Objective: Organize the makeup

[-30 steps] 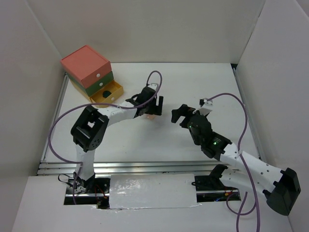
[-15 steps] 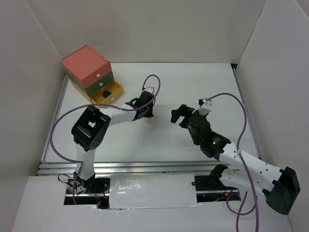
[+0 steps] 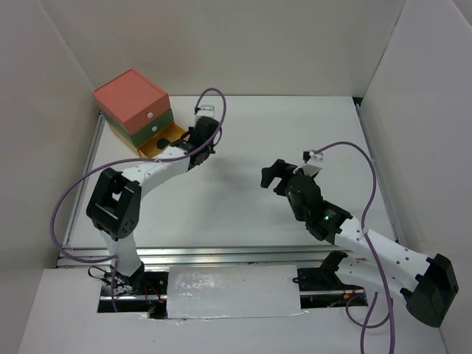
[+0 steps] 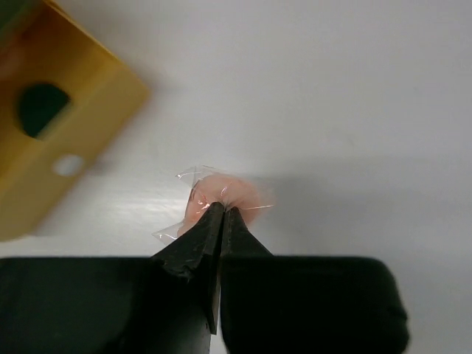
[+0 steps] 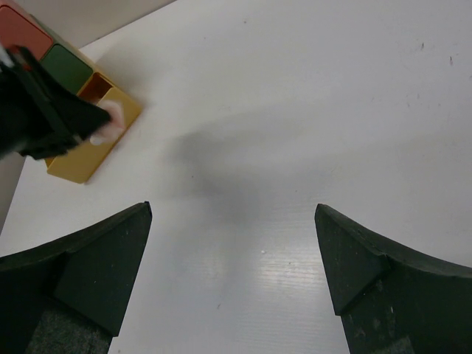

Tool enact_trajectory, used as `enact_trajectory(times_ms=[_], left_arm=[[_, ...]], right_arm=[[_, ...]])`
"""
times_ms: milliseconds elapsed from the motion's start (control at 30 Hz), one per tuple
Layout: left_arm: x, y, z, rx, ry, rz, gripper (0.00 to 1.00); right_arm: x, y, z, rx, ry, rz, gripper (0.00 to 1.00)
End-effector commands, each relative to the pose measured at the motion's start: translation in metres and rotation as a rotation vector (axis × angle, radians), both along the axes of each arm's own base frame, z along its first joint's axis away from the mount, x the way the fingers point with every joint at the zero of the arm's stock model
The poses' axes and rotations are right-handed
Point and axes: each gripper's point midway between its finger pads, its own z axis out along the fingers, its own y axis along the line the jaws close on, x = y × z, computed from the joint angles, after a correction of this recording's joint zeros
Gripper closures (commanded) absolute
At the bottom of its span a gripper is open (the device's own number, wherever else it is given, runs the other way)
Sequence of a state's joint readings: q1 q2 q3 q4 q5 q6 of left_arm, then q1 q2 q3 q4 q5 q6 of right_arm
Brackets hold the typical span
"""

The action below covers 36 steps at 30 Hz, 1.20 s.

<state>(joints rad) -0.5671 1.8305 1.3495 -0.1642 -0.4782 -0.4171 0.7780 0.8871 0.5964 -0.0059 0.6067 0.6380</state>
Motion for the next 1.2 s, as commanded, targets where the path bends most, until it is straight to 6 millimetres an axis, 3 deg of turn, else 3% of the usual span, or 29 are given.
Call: enact_trajectory(times_ms=[0,133,200,333,400,567,633,733,800,900,967,1000,1067,1100,1133,1167], left_arm=[[0.026,0.076,0.063,0.160,-0.164,0.187,0.93],[0.050,0.129,0.073,0.284,-0.224,0.313,0.94],[0.057,0.142,0.068,0.352,-0.209,0.311,0.94],[0.077,0.151,0.064,0.420,-0.269,0.250,0.89],[0.081,0.163,0.055,0.465,-0.260,0.259,0.86],[0.091,0.171,0.038,0.490,-0.241,0.233,0.79],[0.092,0.173,0.031,0.504,-0.228,0.229,0.74],[0.091,0.176,0.029,0.518,-0.233,0.240,0.53],[0.092,0.181,0.022,0.538,-0.211,0.267,0.29],[0.091,0.180,0.027,0.522,-0.206,0.285,0.21],[0.087,0.168,0.034,0.489,-0.211,0.265,0.21],[0.085,0.157,0.050,0.442,-0.246,0.240,0.23],[0.074,0.134,0.056,0.401,-0.266,0.193,0.32],[0.067,0.124,0.061,0.356,-0.272,0.167,0.39],[0.061,0.114,0.055,0.336,-0.256,0.134,0.56],[0.056,0.109,0.049,0.328,-0.235,0.107,0.65]], right_arm=[[0.006,0.000,0.020,0.045,-0.053,-0.027,0.00],[0.006,0.001,0.020,0.048,-0.054,-0.019,0.00],[0.006,0.002,0.020,0.049,-0.052,-0.015,0.00],[0.006,0.004,0.020,0.053,-0.052,-0.006,0.00],[0.006,0.005,0.019,0.051,-0.049,0.000,0.00],[0.005,0.007,0.019,0.056,-0.049,0.007,0.00],[0.006,0.007,0.018,0.054,-0.049,0.006,0.00],[0.006,0.007,0.018,0.052,-0.046,0.006,0.00],[0.006,0.007,0.017,0.050,-0.044,0.004,0.00],[0.006,0.006,0.019,0.056,-0.051,0.004,0.00],[0.005,0.007,0.019,0.056,-0.052,0.008,0.00],[0.005,0.006,0.020,0.056,-0.052,0.006,0.00],[0.006,0.007,0.020,0.054,-0.051,0.006,0.00],[0.006,0.006,0.019,0.054,-0.050,0.005,0.00],[0.005,0.006,0.020,0.054,-0.051,0.003,0.00],[0.005,0.006,0.019,0.054,-0.050,0.005,0.00]])
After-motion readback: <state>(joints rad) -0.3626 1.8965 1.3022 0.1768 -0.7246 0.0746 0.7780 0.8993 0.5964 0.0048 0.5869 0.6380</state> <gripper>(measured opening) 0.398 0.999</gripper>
